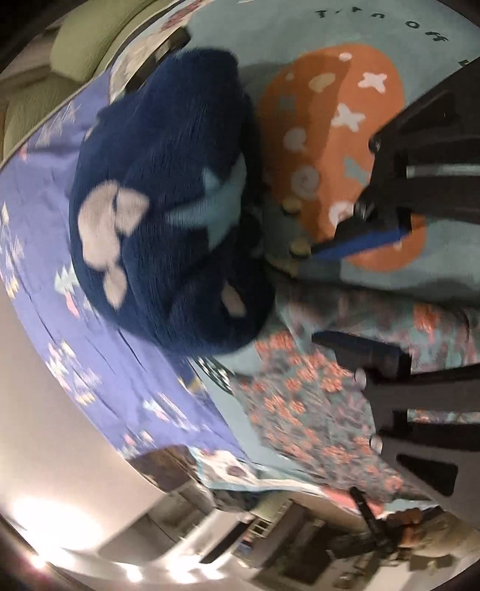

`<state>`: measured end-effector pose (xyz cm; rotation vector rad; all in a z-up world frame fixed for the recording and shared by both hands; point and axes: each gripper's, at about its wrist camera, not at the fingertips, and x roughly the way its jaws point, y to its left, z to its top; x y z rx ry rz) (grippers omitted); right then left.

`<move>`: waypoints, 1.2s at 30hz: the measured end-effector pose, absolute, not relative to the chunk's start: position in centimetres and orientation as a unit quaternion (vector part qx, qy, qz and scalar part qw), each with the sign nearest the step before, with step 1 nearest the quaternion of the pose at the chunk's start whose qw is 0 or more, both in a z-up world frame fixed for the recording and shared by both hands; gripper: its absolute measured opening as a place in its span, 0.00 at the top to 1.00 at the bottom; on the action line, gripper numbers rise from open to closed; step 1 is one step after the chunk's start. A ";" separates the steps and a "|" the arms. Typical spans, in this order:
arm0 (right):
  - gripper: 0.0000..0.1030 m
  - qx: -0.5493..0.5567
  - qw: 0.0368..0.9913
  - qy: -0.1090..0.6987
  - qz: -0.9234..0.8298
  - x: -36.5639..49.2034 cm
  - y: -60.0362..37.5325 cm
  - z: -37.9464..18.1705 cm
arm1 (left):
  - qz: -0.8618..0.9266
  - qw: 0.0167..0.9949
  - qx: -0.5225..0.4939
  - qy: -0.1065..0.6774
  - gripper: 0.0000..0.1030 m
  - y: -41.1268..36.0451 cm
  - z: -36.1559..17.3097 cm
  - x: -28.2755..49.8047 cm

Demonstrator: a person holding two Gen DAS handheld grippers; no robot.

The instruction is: Fold small clothes

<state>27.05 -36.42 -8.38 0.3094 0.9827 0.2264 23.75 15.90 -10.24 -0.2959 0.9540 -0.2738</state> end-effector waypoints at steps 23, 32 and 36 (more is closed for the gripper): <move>0.56 0.114 0.862 0.484 0.096 20.1 -36.3 -6.6 | -0.064 0.874 -0.171 0.451 0.43 21.9 -10.5 16.5; 0.96 0.037 0.841 0.534 0.082 16.9 -32.2 -9.9 | -0.084 0.884 -0.128 0.442 0.90 19.3 -11.1 15.0; 0.95 0.106 0.836 0.532 0.085 16.1 -35.3 -9.4 | -0.084 0.883 -0.117 0.446 0.89 20.0 -11.3 14.3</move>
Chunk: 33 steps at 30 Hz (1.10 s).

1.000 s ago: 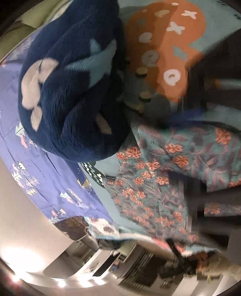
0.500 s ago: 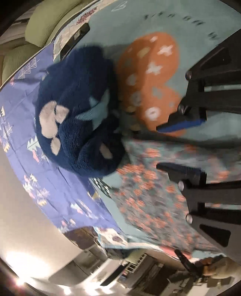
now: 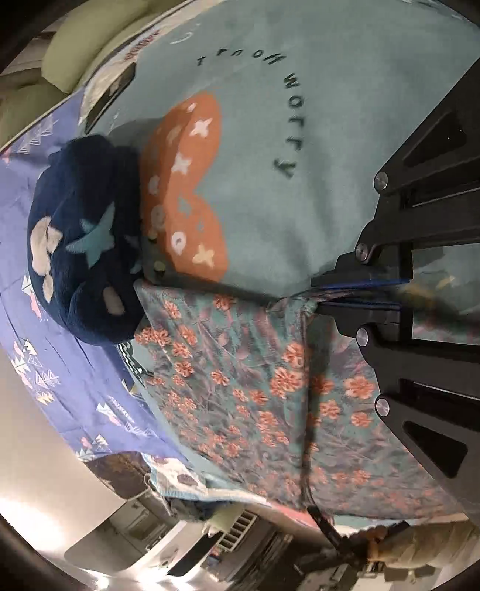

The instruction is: Fold small clothes

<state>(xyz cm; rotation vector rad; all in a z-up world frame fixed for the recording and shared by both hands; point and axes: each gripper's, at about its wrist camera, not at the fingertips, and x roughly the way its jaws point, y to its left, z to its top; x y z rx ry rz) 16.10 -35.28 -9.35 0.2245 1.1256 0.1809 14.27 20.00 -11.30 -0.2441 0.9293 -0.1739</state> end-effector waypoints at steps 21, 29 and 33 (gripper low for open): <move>0.67 0.118 0.839 0.519 0.111 2.6 -33.9 -7.8 | -0.131 0.870 -0.148 0.451 0.39 19.3 -9.3 -1.8; 0.67 0.127 0.835 0.519 0.128 -4.3 -34.4 -7.9 | -0.147 0.857 -0.136 0.475 0.39 19.5 -10.8 -7.5; 0.67 0.137 0.834 0.518 0.134 -6.9 -34.8 -7.8 | -0.162 0.852 -0.141 0.476 0.39 19.6 -11.3 -9.6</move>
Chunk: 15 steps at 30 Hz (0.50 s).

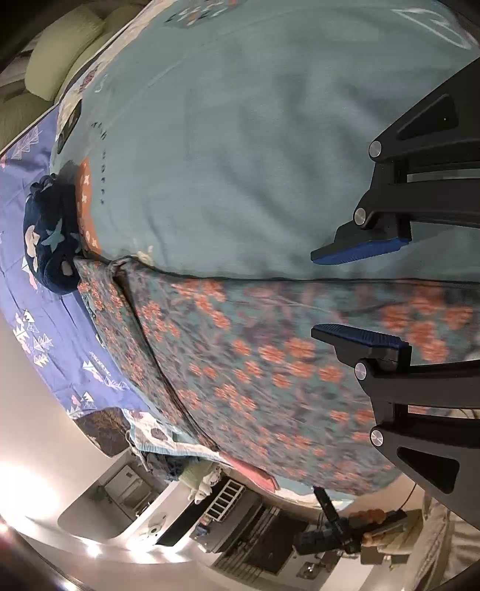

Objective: Fold small clothes
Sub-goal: 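Smooth the folded shirt strip with both grippers open, then grasp the shirt hem end with both grippers and lift it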

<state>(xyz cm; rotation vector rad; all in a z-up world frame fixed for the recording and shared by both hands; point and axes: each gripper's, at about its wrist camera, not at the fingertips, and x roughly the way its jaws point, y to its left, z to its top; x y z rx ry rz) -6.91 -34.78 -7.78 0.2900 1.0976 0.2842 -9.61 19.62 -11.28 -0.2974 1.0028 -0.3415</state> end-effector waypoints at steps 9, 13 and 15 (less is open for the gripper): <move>0.64 0.149 0.822 0.525 0.161 -11.7 -34.3 -8.5 | -0.183 0.852 -0.167 0.461 0.39 20.5 -12.3 -13.3; 0.63 0.159 0.821 0.521 0.172 -12.7 -34.1 -9.2 | -0.188 0.851 -0.182 0.455 0.40 20.8 -12.6 -13.7; 0.61 0.164 0.817 0.522 0.182 -12.7 -33.8 -9.3 | -0.190 0.848 -0.187 0.458 0.53 20.9 -12.6 -13.8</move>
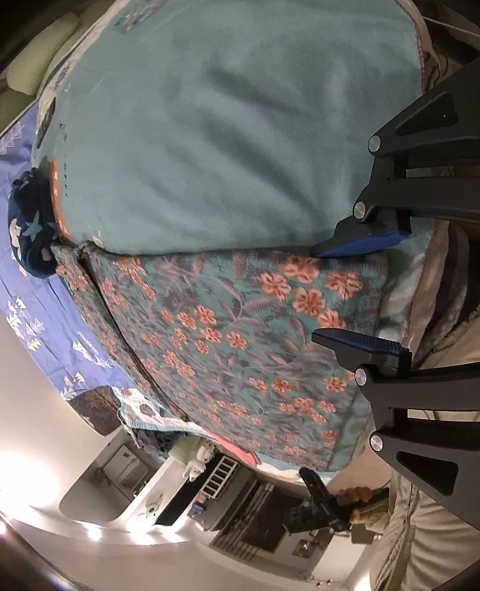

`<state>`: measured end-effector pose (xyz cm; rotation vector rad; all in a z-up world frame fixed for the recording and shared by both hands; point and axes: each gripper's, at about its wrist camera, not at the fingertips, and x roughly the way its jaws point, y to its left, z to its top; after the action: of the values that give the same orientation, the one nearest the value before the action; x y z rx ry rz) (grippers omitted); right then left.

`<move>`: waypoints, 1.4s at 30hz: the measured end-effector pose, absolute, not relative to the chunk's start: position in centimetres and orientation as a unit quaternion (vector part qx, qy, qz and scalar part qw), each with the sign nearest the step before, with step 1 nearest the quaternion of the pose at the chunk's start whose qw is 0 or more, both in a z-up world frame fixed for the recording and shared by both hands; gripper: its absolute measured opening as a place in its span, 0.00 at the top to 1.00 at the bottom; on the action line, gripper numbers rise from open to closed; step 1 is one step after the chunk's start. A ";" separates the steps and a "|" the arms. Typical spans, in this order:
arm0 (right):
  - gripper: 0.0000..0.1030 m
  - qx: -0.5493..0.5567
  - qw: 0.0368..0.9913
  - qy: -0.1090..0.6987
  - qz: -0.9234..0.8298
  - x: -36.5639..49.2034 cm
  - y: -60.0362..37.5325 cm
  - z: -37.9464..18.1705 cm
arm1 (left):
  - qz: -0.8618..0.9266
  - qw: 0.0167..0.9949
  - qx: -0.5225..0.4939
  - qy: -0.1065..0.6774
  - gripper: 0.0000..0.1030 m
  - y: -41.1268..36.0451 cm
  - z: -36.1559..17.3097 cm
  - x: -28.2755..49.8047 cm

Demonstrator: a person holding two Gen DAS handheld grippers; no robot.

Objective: Fold small clothes
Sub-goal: 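Grasp the shirt hem end with both grippers and lift it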

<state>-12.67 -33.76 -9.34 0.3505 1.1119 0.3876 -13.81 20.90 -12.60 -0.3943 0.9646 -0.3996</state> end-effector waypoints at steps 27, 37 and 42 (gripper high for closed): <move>0.94 0.242 0.874 0.327 0.266 -1.7 -33.8 4.6 | -0.211 0.935 -0.175 0.223 0.94 21.7 5.2 -5.1; 0.94 0.196 0.903 0.304 0.232 9.8 -32.3 7.3 | -0.178 0.944 -0.174 0.216 0.94 21.5 6.7 6.0; 0.94 0.172 0.909 0.320 0.207 16.7 -31.4 6.2 | -0.153 0.944 -0.179 0.232 0.94 21.5 5.3 12.8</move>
<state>16.70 -31.36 6.24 0.3539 0.6595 0.4274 12.82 21.47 5.29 -0.3652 0.4723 -0.3122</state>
